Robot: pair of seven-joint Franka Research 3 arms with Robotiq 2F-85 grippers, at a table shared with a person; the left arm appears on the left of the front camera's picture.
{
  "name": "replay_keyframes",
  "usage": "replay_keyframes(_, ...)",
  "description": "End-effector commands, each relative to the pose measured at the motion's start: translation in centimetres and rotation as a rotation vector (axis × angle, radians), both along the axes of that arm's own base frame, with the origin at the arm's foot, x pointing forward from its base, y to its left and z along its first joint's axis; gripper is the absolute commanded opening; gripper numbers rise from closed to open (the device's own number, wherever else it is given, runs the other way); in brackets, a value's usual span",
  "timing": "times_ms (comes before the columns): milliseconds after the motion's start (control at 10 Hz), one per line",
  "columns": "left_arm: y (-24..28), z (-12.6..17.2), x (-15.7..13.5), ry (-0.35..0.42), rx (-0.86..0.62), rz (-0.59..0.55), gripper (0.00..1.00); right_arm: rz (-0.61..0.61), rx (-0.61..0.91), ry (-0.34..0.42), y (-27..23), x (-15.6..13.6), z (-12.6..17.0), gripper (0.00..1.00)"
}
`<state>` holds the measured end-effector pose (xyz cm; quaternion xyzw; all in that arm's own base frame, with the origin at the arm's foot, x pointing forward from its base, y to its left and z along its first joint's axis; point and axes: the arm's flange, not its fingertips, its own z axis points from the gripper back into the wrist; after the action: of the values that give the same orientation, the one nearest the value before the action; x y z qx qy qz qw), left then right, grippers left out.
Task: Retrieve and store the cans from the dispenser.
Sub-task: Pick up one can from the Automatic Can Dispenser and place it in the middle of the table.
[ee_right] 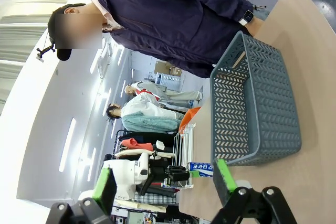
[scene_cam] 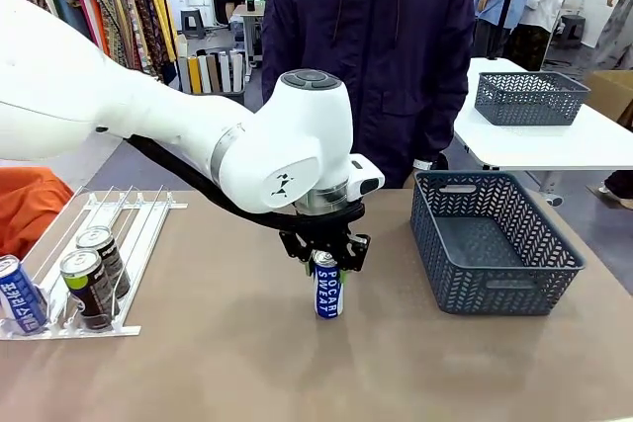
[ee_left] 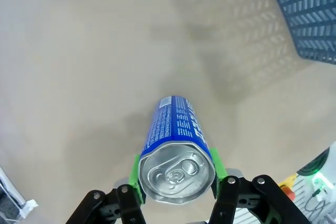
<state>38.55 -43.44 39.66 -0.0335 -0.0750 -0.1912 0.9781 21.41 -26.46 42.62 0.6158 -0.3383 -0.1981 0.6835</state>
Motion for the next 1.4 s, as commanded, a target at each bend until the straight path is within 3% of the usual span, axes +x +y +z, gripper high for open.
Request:
replay_keyframes(0, 0.2, 0.0, 0.3, -0.033, 0.026, 0.000, 0.00, 0.001, 0.011, -0.001, -0.1, 0.1, 0.6, 1.00)
replay_keyframes(100, 0.2, 0.0, 0.1, -0.028, 0.035, 0.004, 0.00, 0.001, 0.011, -0.001, -0.1, 0.1, 0.6, 1.00)
replay_keyframes(200, 0.4, 0.0, 0.2, -0.029, 0.043, 0.010, 0.11, 0.001, 0.011, -0.001, -0.1, 0.1, 0.6, 1.00)
replay_keyframes(300, 0.2, 0.0, 0.1, -0.031, 0.049, -0.006, 0.68, 0.001, 0.011, -0.001, -0.1, 0.1, 0.6, 1.00)
replay_keyframes(400, 0.3, 0.1, -0.1, -0.040, 0.050, -0.007, 1.00, 0.001, 0.011, -0.001, -0.1, 0.1, 0.6, 1.00)
replay_keyframes(600, 0.7, 0.8, -0.8, -0.101, 0.042, 0.005, 1.00, 0.001, 0.011, -0.001, -0.1, 0.1, 0.6, 1.00)
replay_keyframes(800, 2.3, 4.3, -2.3, -0.112, -0.006, 0.039, 1.00, 0.001, 0.011, -0.001, -0.1, 0.1, 0.6, 1.00)
replay_keyframes(1000, 6.6, 10.4, -4.8, -0.085, -0.105, 0.001, 1.00, 0.001, 0.011, -0.001, -0.1, 0.1, 0.6, 1.00)
replay_keyframes(1100, 9.8, 13.1, -5.5, -0.034, -0.198, -0.034, 1.00, 0.001, 0.011, -0.001, -0.1, 0.1, 0.6, 1.00)
replay_keyframes(1300, 18.2, 17.5, -5.1, 0.039, -0.385, -0.057, 1.00, 0.001, 0.011, -0.001, -0.1, 0.1, 0.6, 1.00)
